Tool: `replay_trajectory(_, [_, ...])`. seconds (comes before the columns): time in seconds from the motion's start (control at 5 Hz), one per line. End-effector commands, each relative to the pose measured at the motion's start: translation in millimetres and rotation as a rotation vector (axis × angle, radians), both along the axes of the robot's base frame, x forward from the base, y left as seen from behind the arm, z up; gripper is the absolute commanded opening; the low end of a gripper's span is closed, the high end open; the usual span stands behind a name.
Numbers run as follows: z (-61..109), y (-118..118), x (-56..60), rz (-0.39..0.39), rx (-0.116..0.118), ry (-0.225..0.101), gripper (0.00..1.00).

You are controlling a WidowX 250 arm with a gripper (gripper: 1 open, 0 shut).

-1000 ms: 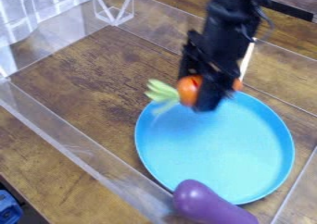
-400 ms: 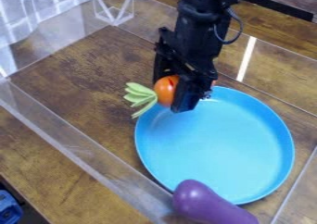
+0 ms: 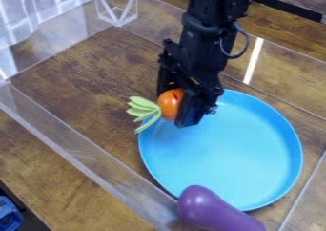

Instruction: Remove the carrot from the blue tray and put it on the table

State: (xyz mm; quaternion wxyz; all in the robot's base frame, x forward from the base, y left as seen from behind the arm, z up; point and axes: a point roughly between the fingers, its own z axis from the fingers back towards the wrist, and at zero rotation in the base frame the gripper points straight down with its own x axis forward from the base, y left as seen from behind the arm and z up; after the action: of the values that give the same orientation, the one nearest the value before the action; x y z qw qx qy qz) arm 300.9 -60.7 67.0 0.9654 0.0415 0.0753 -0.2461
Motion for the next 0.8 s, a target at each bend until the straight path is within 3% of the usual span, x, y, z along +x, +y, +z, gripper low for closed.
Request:
replay_trajectory(0.0, [30.1, -6, 11.9, -0.062, -0.030, -0.095, 0.00])
replay_trajectory(0.4, [32.3, -26, 20.5, -0.222, -0.043, -0.098, 0.00])
replay_trajectory(0.6, [28.2, -30, 17.1, -0.196, -0.041, -0.097, 0.00])
